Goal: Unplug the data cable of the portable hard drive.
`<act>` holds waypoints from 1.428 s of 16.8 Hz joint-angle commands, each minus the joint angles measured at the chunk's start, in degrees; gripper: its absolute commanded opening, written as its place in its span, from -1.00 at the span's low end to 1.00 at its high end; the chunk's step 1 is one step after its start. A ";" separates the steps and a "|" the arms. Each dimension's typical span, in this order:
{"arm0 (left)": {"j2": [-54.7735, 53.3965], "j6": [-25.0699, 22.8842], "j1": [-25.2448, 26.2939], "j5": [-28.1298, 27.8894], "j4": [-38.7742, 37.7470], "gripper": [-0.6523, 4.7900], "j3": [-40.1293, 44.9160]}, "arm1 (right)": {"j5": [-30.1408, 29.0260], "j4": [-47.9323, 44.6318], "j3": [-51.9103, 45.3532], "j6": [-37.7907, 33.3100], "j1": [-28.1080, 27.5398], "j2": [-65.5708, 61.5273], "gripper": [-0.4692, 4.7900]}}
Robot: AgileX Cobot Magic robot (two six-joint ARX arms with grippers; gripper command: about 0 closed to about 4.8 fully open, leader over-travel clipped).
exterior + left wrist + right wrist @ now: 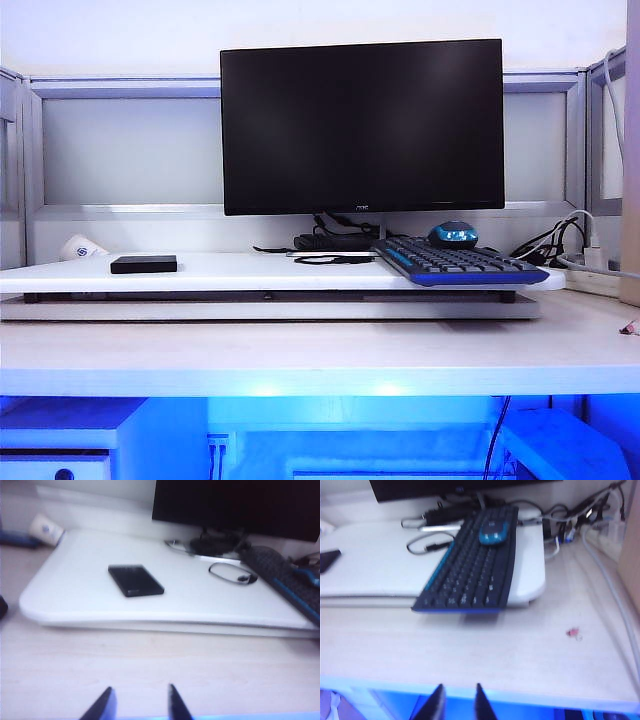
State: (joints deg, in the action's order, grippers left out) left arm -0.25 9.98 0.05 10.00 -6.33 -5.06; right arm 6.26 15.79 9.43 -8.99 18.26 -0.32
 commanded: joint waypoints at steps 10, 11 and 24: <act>0.00 -3.89 0.02 3.30 -2.93 -0.78 4.59 | -3.28 -1.38 -7.63 0.72 -0.02 0.09 -0.83; 0.02 -3.89 0.02 3.34 -2.91 -0.78 4.59 | -3.80 -1.51 -7.63 0.72 0.00 0.02 -0.83; 0.02 -3.76 0.02 2.89 -2.93 -0.78 4.59 | -2.34 -2.14 -7.76 3.21 -11.52 -0.02 -0.82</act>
State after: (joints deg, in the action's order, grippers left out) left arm -0.21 6.24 0.05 12.82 -8.14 -0.54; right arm 3.90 13.82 1.89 -5.96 6.76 -0.34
